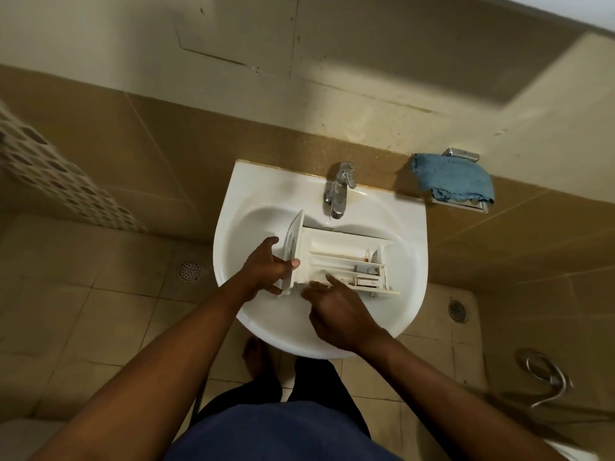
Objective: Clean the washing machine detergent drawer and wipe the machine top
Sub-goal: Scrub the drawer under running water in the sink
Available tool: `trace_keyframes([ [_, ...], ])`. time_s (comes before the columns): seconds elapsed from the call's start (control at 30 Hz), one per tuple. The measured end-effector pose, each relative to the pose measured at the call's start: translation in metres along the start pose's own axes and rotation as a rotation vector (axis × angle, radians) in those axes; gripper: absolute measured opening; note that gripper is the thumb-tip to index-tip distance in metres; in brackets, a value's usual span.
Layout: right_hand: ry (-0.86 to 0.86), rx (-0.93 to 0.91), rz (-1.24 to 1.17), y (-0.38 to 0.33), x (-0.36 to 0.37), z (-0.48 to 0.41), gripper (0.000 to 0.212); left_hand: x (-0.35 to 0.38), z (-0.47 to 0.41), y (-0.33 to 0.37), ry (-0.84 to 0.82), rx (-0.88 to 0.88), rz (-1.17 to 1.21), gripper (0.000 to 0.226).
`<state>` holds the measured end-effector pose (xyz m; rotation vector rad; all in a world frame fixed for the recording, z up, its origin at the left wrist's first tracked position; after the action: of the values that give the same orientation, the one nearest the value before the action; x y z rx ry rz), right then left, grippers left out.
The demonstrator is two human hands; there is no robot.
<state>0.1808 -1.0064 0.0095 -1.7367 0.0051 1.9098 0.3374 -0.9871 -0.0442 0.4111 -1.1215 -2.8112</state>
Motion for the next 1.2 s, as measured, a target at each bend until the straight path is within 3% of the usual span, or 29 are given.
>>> trace_keyframes([
  [0.1,0.105,0.039,-0.059,0.005,-0.013,-0.016,0.041,-0.001,0.0,0.001,-0.008,0.005,-0.001,0.092],
  [0.17,0.134,0.083,-0.149,0.0,-0.005,-0.019,0.048,-0.001,0.001,0.0,0.0,0.001,0.001,0.092],
  [0.3,0.12,0.063,-0.057,-0.014,0.008,0.002,0.061,-0.001,0.0,0.0,0.001,0.006,0.0,0.093],
  [0.43,0.169,0.121,-0.029,0.001,-0.008,0.005,0.039,0.0,0.0,0.0,-0.015,0.002,0.0,0.093],
  [0.57,0.317,0.263,-0.264,0.024,-0.017,-0.016,0.019,-0.001,0.001,0.0,-0.015,-0.005,0.019,0.092],
  [0.73,0.364,0.468,-0.491,0.063,-0.004,-0.039,0.024,0.0,0.002,0.002,-0.016,-0.002,0.011,0.093],
  [1.07,0.022,0.09,-0.118,0.057,-0.012,-0.064,0.011,0.0,0.003,0.001,-0.02,-0.006,0.04,0.094],
  [1.2,0.177,0.203,-0.382,0.082,-0.024,-0.053,0.021,-0.001,0.002,0.001,-0.02,-0.006,0.031,0.093],
])
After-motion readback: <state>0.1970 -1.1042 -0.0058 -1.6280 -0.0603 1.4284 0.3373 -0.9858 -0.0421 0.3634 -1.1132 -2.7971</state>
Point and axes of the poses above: each hand's wrist, its own z-axis away from the middle knuckle, its own x-axis out of the palm, y = z × x, the point moved 8 cm from there along -z, towards the middle knuckle, and after that the axes turned 7 degrees about -z, right-handed, at the moved point
